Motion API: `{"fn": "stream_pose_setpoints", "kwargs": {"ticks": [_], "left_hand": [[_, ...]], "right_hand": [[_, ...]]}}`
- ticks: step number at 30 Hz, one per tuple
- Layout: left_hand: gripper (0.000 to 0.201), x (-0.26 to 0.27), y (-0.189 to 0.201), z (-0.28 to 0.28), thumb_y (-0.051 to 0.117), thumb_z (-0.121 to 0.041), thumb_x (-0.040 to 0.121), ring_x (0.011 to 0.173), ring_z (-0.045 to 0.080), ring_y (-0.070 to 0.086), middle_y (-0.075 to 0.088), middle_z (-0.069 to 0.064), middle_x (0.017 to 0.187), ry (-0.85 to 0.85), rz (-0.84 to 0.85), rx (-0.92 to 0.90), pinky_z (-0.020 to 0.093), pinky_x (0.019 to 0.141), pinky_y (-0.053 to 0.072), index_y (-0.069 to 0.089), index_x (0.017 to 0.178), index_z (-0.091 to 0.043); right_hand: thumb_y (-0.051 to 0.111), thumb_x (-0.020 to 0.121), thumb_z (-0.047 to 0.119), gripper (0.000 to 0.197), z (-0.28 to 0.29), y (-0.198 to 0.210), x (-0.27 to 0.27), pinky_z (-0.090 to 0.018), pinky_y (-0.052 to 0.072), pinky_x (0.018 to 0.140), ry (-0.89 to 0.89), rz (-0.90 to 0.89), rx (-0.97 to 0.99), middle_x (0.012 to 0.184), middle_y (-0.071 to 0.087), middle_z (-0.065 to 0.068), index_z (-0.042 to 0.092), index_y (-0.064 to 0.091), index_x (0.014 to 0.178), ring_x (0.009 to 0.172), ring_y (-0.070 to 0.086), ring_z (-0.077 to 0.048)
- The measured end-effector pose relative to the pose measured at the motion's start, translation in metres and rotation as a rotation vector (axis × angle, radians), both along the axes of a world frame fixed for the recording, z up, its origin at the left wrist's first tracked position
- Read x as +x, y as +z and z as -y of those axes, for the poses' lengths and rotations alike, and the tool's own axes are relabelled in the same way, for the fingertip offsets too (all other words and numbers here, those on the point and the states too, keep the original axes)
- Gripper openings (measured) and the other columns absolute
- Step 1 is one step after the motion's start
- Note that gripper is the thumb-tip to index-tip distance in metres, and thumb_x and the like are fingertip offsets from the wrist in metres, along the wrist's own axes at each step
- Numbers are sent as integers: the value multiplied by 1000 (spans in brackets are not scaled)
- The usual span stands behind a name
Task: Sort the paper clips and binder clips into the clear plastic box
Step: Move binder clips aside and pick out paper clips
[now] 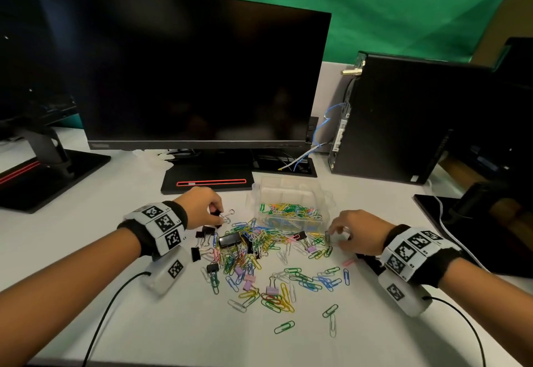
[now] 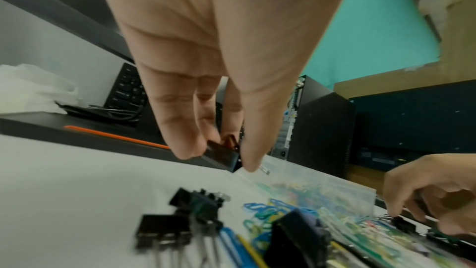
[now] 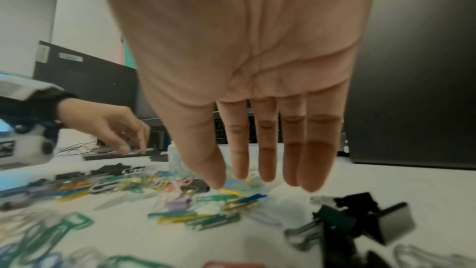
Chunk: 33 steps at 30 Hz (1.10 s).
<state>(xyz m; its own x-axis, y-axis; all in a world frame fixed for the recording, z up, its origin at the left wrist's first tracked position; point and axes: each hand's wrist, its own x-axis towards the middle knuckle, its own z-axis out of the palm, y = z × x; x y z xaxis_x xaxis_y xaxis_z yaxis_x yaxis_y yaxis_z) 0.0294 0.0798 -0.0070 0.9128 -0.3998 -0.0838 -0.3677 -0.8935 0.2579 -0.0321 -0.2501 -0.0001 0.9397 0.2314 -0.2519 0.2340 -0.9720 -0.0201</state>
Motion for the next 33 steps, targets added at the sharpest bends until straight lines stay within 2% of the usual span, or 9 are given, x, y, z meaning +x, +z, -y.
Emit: {"fn": "stream_pose_setpoints", "kwargs": {"ticks": [4, 7, 9, 14, 21, 24, 27, 30, 33], "left_hand": [[27, 7, -6, -6, 62, -28, 87, 78, 10, 48, 54, -3, 94, 52, -24, 60, 14, 61, 36, 65, 110, -14], [25, 8, -13, -6, 60, -27, 88, 86, 13, 50, 60, 2, 103, 63, -39, 119, 20, 74, 39, 65, 109, -14], [25, 8, -17, -4, 58, -27, 89, 95, 17, 54, 61, 4, 111, 68, -51, 155, 24, 81, 42, 64, 110, -15], [28, 7, -16, 4, 57, -31, 88, 106, 20, 53, 54, 4, 117, 69, -52, 161, 27, 89, 42, 60, 114, -19], [32, -11, -8, 37, 57, -33, 89, 112, 19, 49, 50, 3, 121, -129, -14, 71, 31, 98, 42, 57, 119, -23], [39, -22, -7, 56, 54, -33, 90, 117, 19, 49, 50, 4, 128, -217, -47, 86, 30, 100, 39, 53, 127, -22], [53, -25, -6, 72, 53, -32, 91, 124, 22, 46, 45, 7, 138, -257, -89, 122, 32, 104, 38, 39, 140, -18], [56, -28, -5, 85, 52, -30, 91, 124, 25, 46, 46, 10, 138, -275, -104, 175, 34, 103, 40, 35, 142, -15], [56, -32, -10, 92, 53, -31, 91, 127, 25, 43, 42, 10, 140, -296, -118, 223, 35, 106, 37, 36, 142, -13]], "right_hand": [[53, 82, 16, 53, -13, -9, -3, -30, 45, 97, 49, -70, 17, 129, 51, -5, 20, 47, 135, 115, 52, -23], [52, 85, 15, 57, -16, -11, -6, -26, 38, 100, 72, -89, 6, 137, 43, -4, 20, 40, 140, 123, 45, -22], [51, 86, 15, 55, -15, -12, -7, -26, 37, 102, 78, -74, 4, 139, 41, -3, 21, 41, 139, 125, 44, -22], [53, 87, 22, 39, -11, -15, -14, -31, 44, 98, 40, -39, 13, 125, 53, -5, 20, 55, 127, 113, 52, -22], [60, 83, 27, 27, -10, -21, -31, -19, 42, 85, 84, -35, 125, 107, 58, 3, 22, 63, 109, 94, 51, -10], [63, 79, 25, 25, -14, -21, -35, -16, 43, 79, 103, -64, 176, 96, 56, 9, 22, 66, 104, 85, 51, -6], [63, 81, 25, 24, -16, -19, -33, -16, 41, 76, 117, -44, 195, 100, 57, 7, 21, 65, 105, 81, 49, -4], [61, 85, 27, 28, -17, -18, -30, -16, 32, 75, 106, -6, 152, 106, 57, 4, 21, 63, 112, 69, 40, 3], [59, 85, 22, 27, -19, -18, -29, -16, 33, 75, 119, -24, 123, 111, 61, 1, 20, 63, 111, 79, 45, -5]]}}
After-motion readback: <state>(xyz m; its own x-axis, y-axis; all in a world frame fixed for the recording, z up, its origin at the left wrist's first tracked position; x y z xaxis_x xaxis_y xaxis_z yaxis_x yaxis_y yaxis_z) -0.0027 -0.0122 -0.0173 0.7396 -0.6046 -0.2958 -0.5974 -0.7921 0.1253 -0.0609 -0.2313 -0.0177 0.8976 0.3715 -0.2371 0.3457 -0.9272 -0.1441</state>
